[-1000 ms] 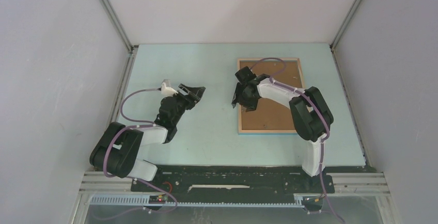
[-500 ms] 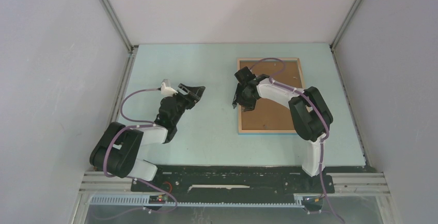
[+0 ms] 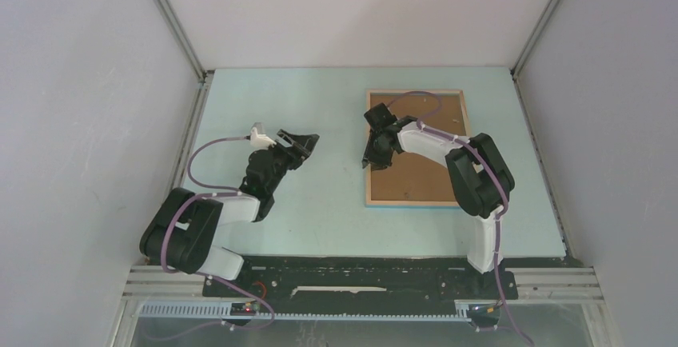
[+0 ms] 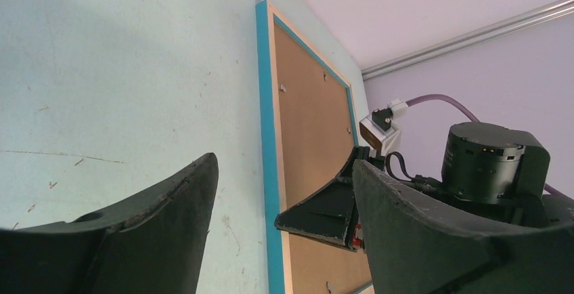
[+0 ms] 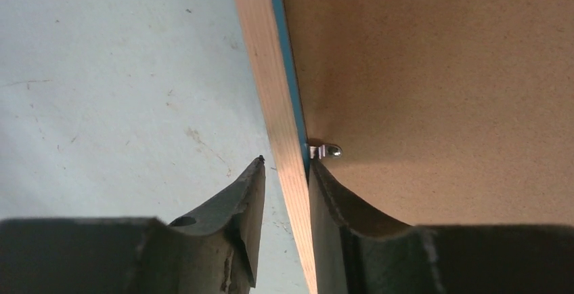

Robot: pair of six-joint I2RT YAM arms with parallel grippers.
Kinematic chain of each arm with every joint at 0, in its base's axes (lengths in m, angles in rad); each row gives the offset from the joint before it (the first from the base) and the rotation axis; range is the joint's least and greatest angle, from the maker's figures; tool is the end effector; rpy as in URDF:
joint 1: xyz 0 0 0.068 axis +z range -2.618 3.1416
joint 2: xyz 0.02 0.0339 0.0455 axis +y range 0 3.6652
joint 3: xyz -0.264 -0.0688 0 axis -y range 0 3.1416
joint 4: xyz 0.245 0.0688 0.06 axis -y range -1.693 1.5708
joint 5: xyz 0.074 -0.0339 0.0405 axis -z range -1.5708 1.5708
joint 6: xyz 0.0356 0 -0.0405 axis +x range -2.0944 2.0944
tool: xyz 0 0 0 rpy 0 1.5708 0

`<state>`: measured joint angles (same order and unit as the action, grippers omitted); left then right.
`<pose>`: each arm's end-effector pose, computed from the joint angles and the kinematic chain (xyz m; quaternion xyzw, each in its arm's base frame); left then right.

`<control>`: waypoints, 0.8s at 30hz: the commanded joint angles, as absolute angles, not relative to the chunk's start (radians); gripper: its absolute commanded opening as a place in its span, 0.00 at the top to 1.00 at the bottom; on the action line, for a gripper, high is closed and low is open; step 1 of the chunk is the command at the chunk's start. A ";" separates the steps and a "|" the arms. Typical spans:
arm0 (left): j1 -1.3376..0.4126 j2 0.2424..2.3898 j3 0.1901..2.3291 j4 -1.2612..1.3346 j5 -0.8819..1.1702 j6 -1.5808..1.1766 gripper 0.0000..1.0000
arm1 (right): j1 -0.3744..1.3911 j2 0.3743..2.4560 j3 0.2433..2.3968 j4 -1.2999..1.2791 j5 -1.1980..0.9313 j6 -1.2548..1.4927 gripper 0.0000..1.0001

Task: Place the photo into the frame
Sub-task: Install the photo frame at the center of the board.

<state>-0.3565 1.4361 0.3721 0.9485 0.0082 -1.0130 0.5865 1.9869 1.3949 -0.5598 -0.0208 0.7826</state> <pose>0.2480 -0.0927 0.1774 -0.2382 0.7077 -0.4230 0.5132 0.3395 0.2265 0.1679 0.0936 0.9736 0.1394 0.1547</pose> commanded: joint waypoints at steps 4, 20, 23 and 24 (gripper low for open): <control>-0.350 1.454 0.367 0.988 0.038 -1.001 0.22 | 0.604 1.854 1.386 -0.536 -0.019 0.696 0.44; -0.360 1.518 0.461 0.967 0.165 -0.945 0.09 | 0.476 1.903 1.430 -0.377 -0.072 0.565 0.23; -0.370 1.528 0.500 0.913 0.176 -0.919 0.08 | 0.459 1.970 1.473 -0.364 -0.093 0.581 0.24; -0.376 1.532 0.513 0.893 0.176 -0.910 0.07 | 0.457 1.992 1.484 -0.356 -0.106 0.587 0.25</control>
